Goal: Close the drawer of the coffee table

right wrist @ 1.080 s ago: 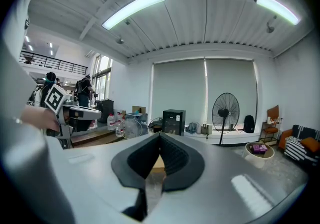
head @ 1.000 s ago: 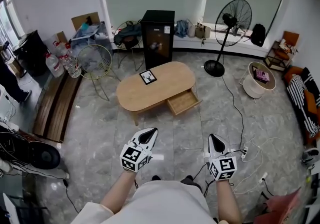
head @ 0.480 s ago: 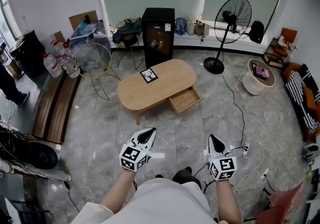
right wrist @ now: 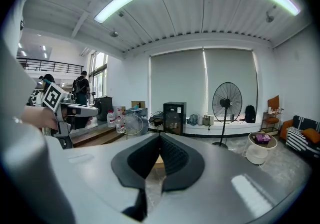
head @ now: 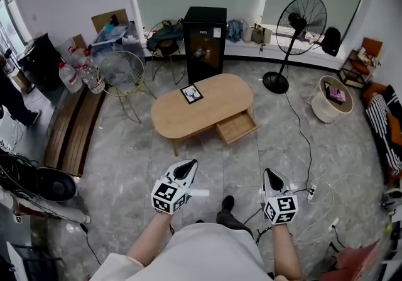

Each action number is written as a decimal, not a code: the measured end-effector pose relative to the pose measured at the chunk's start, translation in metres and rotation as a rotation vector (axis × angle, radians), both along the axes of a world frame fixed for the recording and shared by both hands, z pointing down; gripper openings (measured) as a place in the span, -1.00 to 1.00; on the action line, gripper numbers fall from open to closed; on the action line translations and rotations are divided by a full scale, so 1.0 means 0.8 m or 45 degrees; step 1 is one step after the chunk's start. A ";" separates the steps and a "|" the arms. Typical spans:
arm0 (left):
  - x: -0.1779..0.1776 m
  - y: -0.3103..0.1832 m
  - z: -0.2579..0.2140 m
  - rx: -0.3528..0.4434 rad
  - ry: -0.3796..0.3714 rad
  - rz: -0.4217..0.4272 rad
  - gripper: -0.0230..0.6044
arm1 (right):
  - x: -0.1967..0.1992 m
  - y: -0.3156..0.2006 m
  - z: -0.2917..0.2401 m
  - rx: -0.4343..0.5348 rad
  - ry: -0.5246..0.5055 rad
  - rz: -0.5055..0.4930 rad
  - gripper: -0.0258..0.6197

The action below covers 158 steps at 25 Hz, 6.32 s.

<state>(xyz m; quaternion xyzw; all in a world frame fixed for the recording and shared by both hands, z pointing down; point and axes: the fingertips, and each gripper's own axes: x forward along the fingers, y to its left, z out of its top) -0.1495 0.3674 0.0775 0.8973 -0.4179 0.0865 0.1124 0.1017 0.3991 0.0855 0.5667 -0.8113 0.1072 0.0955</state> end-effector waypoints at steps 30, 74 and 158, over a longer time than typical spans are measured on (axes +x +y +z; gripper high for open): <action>0.141 -0.228 0.040 -0.034 -0.047 -0.121 -0.91 | 0.128 -0.258 0.062 -0.075 -0.018 -0.182 -0.89; 0.069 -0.573 0.209 -0.281 -0.096 0.252 -0.91 | 0.010 -0.526 0.221 -0.389 -0.026 0.083 -0.89; 0.216 -0.470 0.834 -0.943 -0.169 0.145 -0.91 | 0.065 -0.540 0.986 -1.231 -0.899 0.491 -0.12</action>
